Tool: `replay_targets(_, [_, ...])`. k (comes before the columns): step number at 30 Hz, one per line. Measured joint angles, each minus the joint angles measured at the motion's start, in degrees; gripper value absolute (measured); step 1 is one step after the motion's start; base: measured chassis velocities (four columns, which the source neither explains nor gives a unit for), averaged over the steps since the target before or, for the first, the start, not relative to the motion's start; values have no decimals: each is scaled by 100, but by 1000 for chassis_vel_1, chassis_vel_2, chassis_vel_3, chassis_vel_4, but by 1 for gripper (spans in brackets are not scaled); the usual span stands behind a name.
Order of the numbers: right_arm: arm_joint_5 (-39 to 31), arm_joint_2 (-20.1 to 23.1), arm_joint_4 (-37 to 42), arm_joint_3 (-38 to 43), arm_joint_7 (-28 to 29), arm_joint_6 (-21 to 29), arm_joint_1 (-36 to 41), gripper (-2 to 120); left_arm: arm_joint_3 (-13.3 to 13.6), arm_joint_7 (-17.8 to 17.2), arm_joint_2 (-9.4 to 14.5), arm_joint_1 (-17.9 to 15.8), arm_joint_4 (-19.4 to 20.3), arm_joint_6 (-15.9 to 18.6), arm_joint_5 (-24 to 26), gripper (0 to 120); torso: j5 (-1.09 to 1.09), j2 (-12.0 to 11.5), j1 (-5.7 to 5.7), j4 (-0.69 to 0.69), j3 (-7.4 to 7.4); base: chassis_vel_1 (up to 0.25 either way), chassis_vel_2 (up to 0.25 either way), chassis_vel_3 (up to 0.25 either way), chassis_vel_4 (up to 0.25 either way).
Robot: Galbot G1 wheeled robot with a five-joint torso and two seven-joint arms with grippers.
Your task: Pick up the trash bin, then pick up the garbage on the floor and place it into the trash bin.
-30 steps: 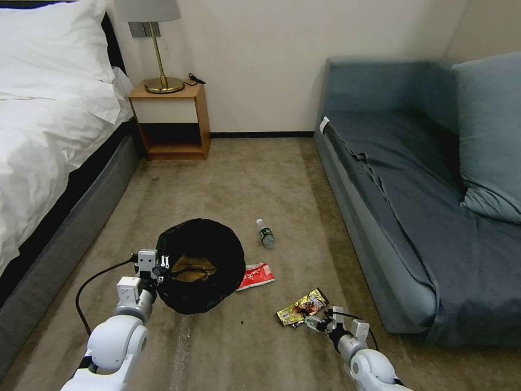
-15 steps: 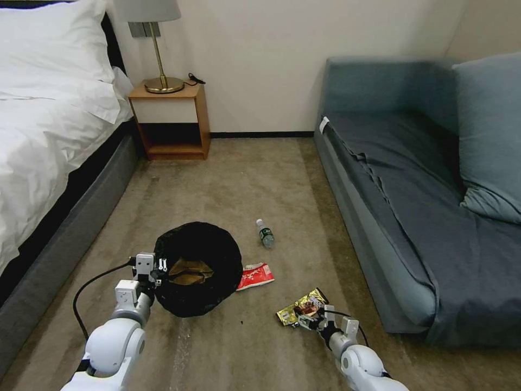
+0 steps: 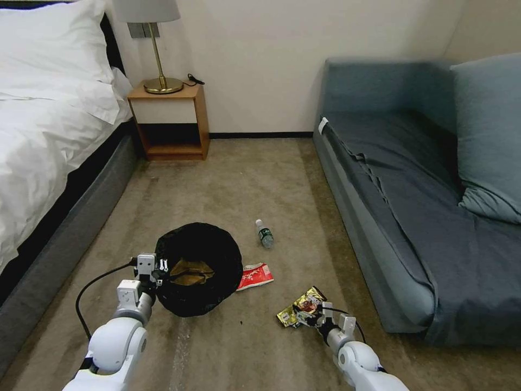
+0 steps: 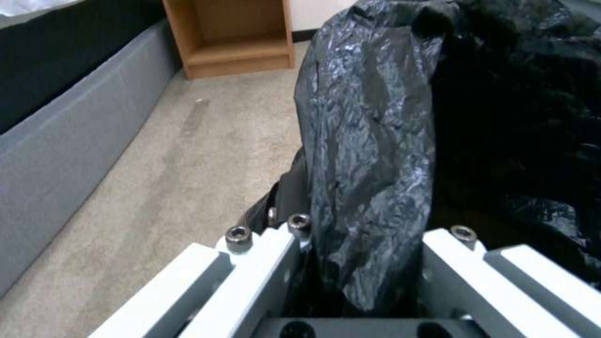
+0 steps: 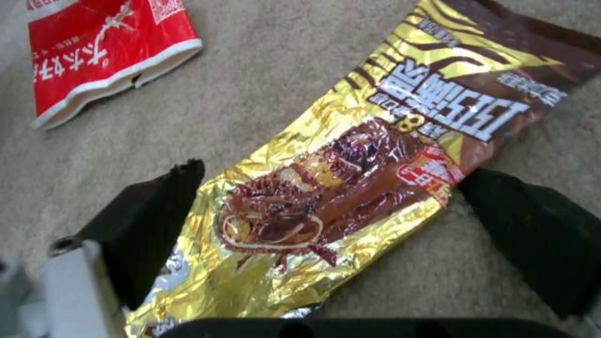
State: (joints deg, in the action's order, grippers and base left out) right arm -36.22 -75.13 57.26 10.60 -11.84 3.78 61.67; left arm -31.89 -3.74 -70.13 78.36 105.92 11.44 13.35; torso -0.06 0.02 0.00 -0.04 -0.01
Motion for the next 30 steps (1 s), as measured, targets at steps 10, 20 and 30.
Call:
replay_targets(10, [106,-89,-219,-15,-136,-36,-100,73,-35,3,18,-10,-55,-44,38,4,0,1,0,0,0,0,0,0,0])
replay_targets(20, [203,-135,-293,-17,-279,-52,-93,40,-43,0,-6,2,-72,-80,63,4,9,-1,0,8,0,0,0,0,0])
replay_targets(30, [297,-140,-414,-18,-412,-124,-57,2,-59,-11,-83,45,-54,-99,60,4,8,-2,0,4,1,0,0,0,0])
